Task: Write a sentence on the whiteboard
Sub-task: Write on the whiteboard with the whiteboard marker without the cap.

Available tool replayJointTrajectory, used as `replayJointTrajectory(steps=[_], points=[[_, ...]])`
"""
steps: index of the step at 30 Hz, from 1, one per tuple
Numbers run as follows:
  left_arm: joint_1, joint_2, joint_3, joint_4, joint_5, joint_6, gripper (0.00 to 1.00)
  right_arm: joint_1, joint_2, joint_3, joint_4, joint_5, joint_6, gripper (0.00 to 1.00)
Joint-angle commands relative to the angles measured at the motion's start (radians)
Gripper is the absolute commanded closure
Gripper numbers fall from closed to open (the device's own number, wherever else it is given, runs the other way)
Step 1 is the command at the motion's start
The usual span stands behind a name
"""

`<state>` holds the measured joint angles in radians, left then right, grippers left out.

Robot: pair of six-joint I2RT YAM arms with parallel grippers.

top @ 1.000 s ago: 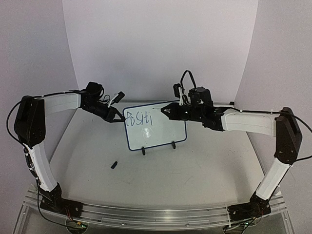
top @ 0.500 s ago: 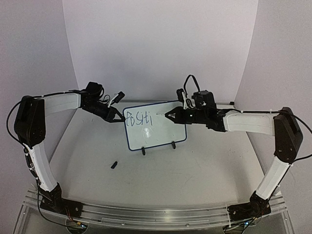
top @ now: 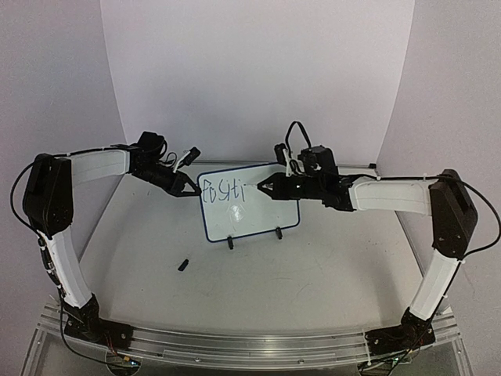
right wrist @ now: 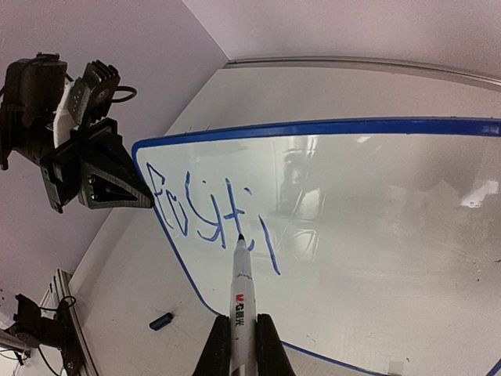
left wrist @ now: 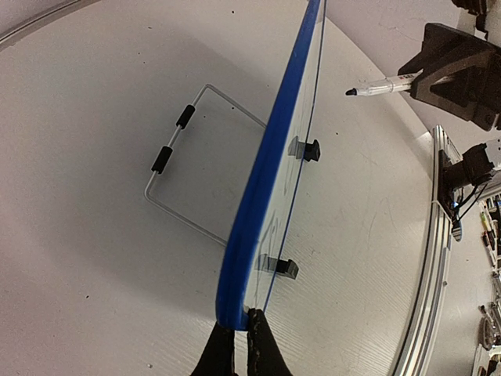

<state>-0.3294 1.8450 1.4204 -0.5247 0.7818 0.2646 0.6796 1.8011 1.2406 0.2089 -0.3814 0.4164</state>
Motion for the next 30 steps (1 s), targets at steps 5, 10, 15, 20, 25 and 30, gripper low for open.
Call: replayJointTrajectory(steps=[5, 10, 15, 20, 25, 30], points=[[-0.008, -0.020, 0.023, 0.004, -0.039, 0.043, 1.00, 0.003, 0.061, 0.081, 0.021, 0.032, 0.007, 1.00], [-0.009, -0.020, 0.023, 0.003, -0.041, 0.043, 1.00, 0.003, 0.085, 0.097, 0.015, 0.046, 0.014, 1.00], [-0.010, -0.020, 0.024, 0.002, -0.042, 0.045, 1.00, 0.003, 0.077, 0.075, 0.008, 0.099, 0.025, 1.00], [-0.010, -0.021, 0.024, 0.002, -0.043, 0.045, 1.00, 0.003, 0.067, 0.030, 0.006, 0.106, 0.033, 1.00], [-0.010, -0.021, 0.025, 0.001, -0.042, 0.046, 1.00, 0.003, 0.055, -0.013, 0.006, 0.107, 0.042, 1.00], [-0.010, -0.021, 0.025, 0.001, -0.042, 0.046, 1.00, 0.003, 0.044, -0.019, 0.006, 0.113, 0.044, 1.00]])
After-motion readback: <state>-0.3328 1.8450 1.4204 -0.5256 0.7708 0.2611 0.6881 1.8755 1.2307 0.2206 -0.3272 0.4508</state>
